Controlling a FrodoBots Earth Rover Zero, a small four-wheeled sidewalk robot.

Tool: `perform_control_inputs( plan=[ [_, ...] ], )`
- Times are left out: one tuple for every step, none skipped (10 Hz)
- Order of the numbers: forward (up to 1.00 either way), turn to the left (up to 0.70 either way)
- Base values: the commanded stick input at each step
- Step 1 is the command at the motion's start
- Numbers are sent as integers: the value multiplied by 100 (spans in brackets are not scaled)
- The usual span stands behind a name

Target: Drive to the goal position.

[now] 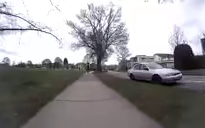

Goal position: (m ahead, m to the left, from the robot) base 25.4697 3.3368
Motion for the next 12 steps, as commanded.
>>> perform_control_inputs(
  plan=[
    [70, 14],
    [70, 12],
    [70, 10],
    [70, 8],
    [70, 6],
    [70, 5],
    [70, 3],
    [70, 1],
    [53, 0],
    [14, 0],
    [0, 0],
    [0, 0]
  ],
)
